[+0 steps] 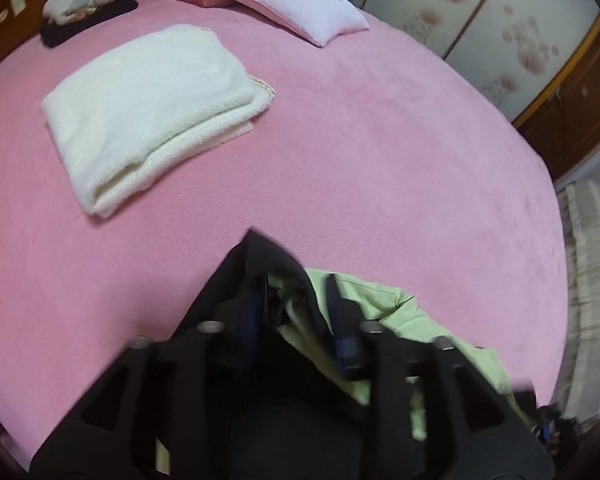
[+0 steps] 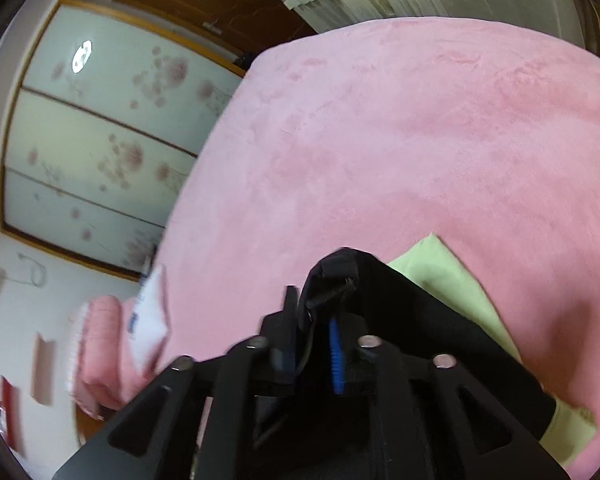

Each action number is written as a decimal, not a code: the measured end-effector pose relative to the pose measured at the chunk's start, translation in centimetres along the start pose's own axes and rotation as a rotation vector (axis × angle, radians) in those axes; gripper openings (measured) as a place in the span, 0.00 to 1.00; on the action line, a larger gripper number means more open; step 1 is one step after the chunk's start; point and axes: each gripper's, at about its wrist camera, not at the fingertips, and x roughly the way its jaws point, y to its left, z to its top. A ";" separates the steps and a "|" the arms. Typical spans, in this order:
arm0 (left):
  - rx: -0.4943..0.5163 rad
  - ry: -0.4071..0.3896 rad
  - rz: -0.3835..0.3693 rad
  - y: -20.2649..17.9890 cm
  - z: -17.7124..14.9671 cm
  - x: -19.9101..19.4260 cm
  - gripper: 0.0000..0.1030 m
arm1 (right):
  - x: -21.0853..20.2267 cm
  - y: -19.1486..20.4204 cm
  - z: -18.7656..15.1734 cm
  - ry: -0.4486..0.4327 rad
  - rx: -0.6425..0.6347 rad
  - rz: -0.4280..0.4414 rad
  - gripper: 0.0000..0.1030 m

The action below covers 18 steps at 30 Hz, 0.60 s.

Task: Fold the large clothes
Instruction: 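Flip the folded jacket over and lay it on the bed with both tools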

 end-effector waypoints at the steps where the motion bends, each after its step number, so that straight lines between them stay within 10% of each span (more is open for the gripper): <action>1: 0.012 -0.010 -0.011 -0.3 0.0 0.1 0.49 | 0.7 -0.1 -0.2 -0.001 -0.021 -0.009 0.37; 3: 0.044 -0.028 -0.024 -0.8 -0.2 -0.3 0.54 | 0.9 0.2 -0.3 -0.026 -0.067 -0.015 0.52; 12: 0.217 0.110 -0.107 -4.0 -6.4 -0.3 0.56 | 1.0 4.2 -4.6 0.064 -0.397 -0.047 0.52; 18: 0.317 0.236 -0.138 -4.8 -14.1 0.7 0.54 | 3.0 4.7 -13.3 0.265 -0.581 0.023 0.20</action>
